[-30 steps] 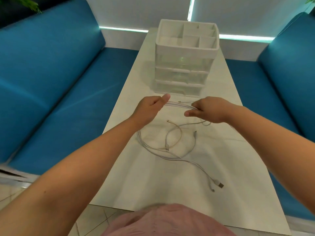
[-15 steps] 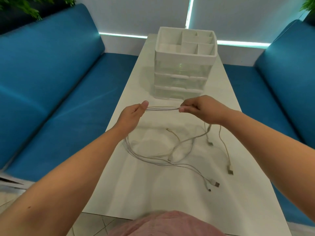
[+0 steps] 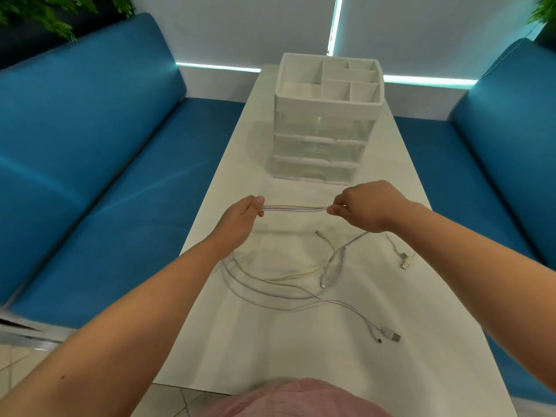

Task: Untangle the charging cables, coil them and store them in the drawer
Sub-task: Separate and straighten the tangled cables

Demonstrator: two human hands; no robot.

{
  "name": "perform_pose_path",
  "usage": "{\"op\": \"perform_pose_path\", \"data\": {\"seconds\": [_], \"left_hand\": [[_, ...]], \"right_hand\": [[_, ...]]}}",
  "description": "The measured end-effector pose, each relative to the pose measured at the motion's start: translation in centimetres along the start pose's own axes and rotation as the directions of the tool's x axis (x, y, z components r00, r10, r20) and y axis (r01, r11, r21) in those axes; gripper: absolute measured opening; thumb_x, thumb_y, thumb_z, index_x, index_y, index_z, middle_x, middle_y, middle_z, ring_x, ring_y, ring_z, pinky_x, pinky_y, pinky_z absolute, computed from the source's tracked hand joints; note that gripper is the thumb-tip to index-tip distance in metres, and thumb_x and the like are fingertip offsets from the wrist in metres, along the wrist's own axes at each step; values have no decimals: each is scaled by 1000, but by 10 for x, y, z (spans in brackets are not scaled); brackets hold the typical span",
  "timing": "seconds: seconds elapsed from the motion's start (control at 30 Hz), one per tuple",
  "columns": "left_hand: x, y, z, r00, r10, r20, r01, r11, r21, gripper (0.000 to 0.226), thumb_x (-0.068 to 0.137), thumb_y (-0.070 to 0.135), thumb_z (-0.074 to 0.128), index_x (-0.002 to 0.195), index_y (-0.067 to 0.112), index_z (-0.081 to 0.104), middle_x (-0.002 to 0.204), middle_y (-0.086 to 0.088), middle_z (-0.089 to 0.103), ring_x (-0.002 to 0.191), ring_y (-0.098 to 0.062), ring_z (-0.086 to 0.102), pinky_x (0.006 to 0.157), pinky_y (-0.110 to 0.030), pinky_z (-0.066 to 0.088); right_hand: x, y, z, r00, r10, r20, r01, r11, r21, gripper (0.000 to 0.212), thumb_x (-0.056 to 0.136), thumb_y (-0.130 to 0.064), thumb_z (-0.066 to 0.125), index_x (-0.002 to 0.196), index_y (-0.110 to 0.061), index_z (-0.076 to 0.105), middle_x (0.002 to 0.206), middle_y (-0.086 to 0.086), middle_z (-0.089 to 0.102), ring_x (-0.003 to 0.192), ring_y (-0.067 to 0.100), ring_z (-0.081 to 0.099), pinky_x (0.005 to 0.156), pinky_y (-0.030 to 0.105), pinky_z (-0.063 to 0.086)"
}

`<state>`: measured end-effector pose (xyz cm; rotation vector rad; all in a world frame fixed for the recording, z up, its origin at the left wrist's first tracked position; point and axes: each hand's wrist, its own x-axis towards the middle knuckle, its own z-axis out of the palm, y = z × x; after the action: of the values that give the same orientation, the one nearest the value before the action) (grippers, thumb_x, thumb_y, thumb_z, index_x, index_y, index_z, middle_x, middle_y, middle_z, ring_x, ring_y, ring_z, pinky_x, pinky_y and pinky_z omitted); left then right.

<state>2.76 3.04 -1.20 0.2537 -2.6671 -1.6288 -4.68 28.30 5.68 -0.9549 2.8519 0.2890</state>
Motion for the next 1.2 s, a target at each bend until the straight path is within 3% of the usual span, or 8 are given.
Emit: {"op": "perform_pose_path", "data": {"seconds": [0.2,0.33,0.53,0.7,0.87,1.0,1.1,1.2], "left_hand": [[5,-6,1,999,18,49,-18,1000,2,33,102,41,44,87,19,64,65,3,35,54,-8,30,47,-16,26],[8,-8,-2,1000,-16,-6,16,1000,-16,33,103,38,42,91,14,60,69,1,37,60,-11,32,53,-20,27],[3,2,4,997,16,81,-5,991,-137,28,103,35,43,86,17,55,83,-5,40,76,-14,35,64,-24,29],[6,-5,14,983,139,121,-156,977,143,26,105,30,37,84,21,51,75,3,48,68,-14,41,66,-32,35],[13,-13,15,993,118,15,-116,933,340,33,105,39,29,95,24,57,88,4,53,95,-25,50,86,-40,38],[14,-7,13,999,12,-44,-1,969,247,43,104,46,24,94,24,60,93,8,48,105,-20,41,95,-38,27],[11,-2,12,998,-55,-33,59,985,159,45,99,59,28,92,23,55,103,5,49,109,-19,37,94,-37,25],[9,-5,13,1000,-9,-8,10,984,176,37,91,63,47,89,26,53,102,6,50,104,-16,39,93,-36,31]], "right_hand": [[-1,7,7,985,73,-154,7,887,461,28,93,-37,59,110,-20,74,81,-6,56,75,12,50,67,25,35],[-9,-2,5,997,-63,-51,81,812,578,32,92,-47,54,104,-23,73,96,-4,71,83,12,61,79,28,49],[-8,8,12,993,49,105,-79,950,301,40,101,-44,34,118,-25,66,115,-2,67,102,21,59,87,37,48],[-9,15,15,981,190,-28,-187,979,84,43,99,-53,32,92,-22,61,77,-4,60,68,18,51,71,31,38],[-12,16,9,970,210,-122,-148,908,391,60,88,-66,44,69,-10,55,57,0,48,56,17,44,54,31,33],[-19,14,-1,981,63,-185,-17,970,241,47,90,-65,40,93,-25,64,83,-5,61,76,18,57,66,34,47],[-19,18,-1,974,-29,-226,48,996,79,34,98,-47,41,121,-29,59,108,-5,60,97,18,56,73,33,46],[-14,26,4,949,-72,-307,78,997,7,30,100,-28,46,127,-27,59,107,0,59,97,21,50,72,32,41]]}}
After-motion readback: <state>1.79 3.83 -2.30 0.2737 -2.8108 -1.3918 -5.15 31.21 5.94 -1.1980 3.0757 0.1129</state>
